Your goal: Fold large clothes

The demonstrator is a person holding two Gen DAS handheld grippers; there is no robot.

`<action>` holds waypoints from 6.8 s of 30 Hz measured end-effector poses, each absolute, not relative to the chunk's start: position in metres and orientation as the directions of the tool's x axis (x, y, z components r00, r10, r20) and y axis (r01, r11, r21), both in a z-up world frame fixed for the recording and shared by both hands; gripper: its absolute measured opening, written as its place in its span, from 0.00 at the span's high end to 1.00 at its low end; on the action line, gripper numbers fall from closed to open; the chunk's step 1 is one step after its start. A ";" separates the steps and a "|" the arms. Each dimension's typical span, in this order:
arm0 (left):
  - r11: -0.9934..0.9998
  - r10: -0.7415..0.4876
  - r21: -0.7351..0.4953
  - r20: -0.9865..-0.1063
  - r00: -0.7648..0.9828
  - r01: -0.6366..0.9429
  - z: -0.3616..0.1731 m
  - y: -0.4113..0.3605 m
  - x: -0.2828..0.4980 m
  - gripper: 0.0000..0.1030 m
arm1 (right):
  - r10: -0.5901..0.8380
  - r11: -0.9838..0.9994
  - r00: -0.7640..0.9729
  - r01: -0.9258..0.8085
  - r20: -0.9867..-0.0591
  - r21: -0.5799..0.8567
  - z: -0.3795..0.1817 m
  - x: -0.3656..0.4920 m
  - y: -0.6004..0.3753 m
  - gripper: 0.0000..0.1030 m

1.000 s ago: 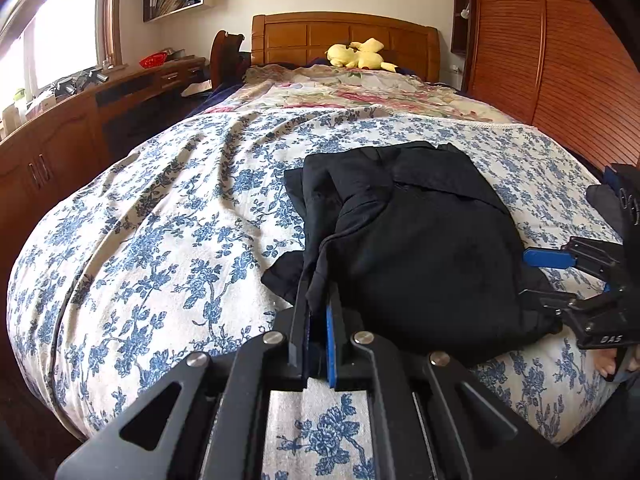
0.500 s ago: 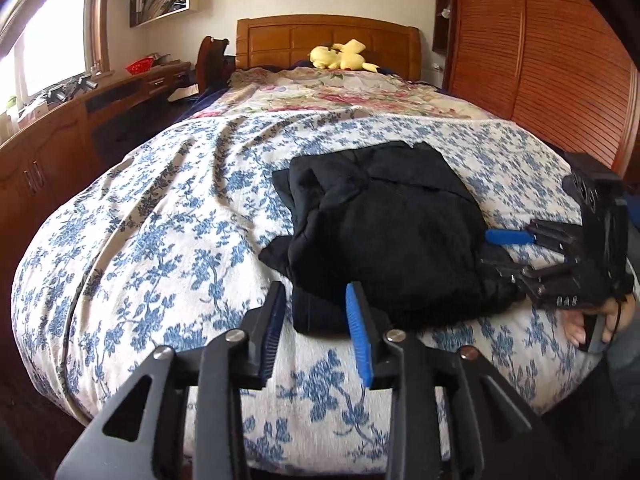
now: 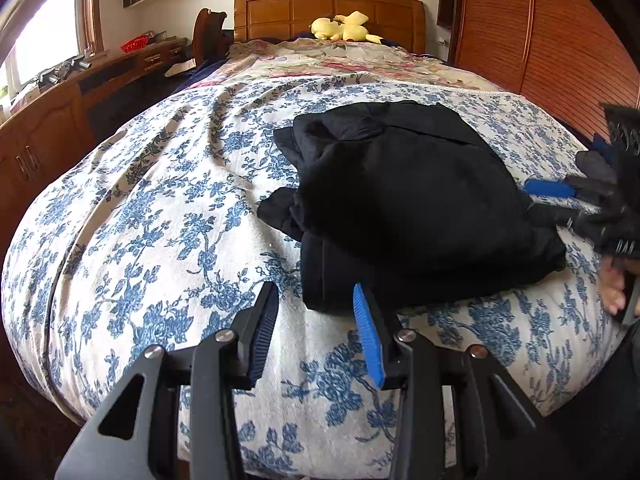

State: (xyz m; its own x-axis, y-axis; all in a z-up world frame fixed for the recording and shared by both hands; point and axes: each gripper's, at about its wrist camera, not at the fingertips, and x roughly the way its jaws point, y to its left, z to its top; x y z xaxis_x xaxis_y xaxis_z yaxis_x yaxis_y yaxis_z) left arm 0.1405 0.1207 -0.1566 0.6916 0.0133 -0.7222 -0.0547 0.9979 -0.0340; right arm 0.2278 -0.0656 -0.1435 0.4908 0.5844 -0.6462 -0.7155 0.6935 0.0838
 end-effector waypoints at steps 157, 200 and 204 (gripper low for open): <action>0.947 0.284 -0.031 -0.391 0.875 -0.321 -0.021 0.359 0.007 0.49 | 0.670 0.539 0.414 -0.842 -0.616 0.022 -0.069 0.205 0.275 0.45; 0.995 -0.080 -0.088 -0.560 0.825 0.037 -0.052 0.041 0.090 0.48 | 0.315 0.941 0.816 -0.333 -0.485 0.051 -0.043 0.089 -0.136 0.16; 0.995 -0.090 -0.084 -0.516 0.852 0.054 -0.026 0.027 0.079 0.48 | 0.305 0.949 0.839 -0.309 -0.450 0.068 -0.026 0.071 -0.152 0.16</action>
State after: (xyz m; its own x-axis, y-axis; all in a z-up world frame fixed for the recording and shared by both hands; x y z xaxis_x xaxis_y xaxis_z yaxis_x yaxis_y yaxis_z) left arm 0.0795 0.0275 -0.0255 0.8516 -0.0902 -0.5164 0.0542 0.9950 -0.0844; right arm 0.0705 -0.1517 -0.0263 0.8391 0.3054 -0.4502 -0.3091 0.9486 0.0675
